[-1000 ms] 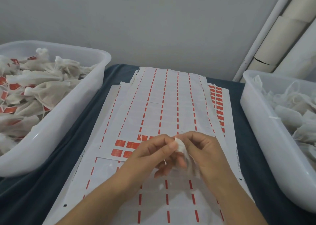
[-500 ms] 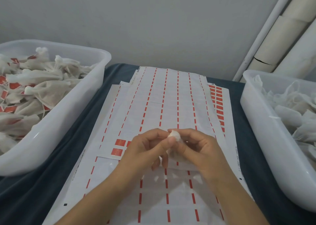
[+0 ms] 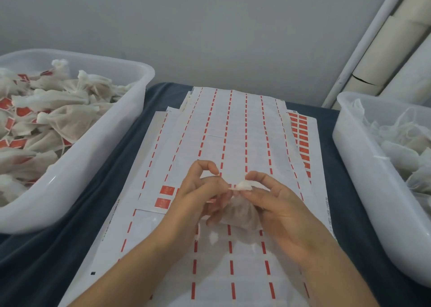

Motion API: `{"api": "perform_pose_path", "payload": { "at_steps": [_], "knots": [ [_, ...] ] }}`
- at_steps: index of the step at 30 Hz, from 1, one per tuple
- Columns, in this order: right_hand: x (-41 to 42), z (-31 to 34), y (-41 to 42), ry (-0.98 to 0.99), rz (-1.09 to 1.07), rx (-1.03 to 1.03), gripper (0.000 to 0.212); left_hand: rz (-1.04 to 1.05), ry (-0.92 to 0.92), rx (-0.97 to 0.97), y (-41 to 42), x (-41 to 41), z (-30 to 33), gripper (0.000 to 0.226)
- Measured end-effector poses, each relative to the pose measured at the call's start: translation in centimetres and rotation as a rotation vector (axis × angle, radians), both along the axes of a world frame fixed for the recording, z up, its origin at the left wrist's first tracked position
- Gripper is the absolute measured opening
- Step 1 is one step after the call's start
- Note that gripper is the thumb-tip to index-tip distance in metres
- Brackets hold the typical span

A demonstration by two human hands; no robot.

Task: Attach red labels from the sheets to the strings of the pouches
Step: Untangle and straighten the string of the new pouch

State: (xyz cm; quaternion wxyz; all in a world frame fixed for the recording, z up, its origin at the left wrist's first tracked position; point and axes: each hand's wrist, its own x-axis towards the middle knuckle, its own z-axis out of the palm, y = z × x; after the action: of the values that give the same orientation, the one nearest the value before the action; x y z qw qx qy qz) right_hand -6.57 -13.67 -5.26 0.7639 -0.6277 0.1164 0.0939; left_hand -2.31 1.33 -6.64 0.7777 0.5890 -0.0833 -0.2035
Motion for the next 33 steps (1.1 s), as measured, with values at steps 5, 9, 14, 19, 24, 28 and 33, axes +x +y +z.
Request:
{"api": "perform_pose_path", "payload": {
  "at_steps": [5, 9, 14, 19, 24, 28, 33],
  "knots": [
    [-0.1, 0.2, -0.6, 0.036, 0.091, 0.071, 0.04, -0.02, 0.097, 0.019, -0.2, 0.1, -0.2, 0.016],
    [0.0, -0.2, -0.3, -0.006, -0.051, -0.009, 0.051, 0.05, -0.203, 0.268, -0.3, -0.7, -0.7, 0.026],
    [0.0, -0.4, 0.2, -0.098, -0.129, -0.209, 0.045, 0.112, -0.649, 0.646, -0.9, -1.3, -1.6, 0.029],
    [0.1, -0.5, -0.1, -0.148, -0.114, -0.236, 0.046, 0.135, -0.665, 0.593, -0.5, -0.6, -1.4, 0.017],
    [0.1, -0.1, -0.3, -0.263, -0.003, -0.363, 0.04, -0.008, 0.033, -0.145, 0.9, 0.5, 0.5, 0.02],
    [0.1, -0.6, 0.1, -0.28, 0.154, -0.426, 0.043, 0.048, 0.23, -0.516, 2.2, 1.5, 1.1, 0.014],
    [0.3, -0.6, -0.2, -0.262, 0.131, -0.416, 0.038, 0.056, 0.089, -0.49, 1.9, 1.6, 0.5, 0.024]
  ]
}}
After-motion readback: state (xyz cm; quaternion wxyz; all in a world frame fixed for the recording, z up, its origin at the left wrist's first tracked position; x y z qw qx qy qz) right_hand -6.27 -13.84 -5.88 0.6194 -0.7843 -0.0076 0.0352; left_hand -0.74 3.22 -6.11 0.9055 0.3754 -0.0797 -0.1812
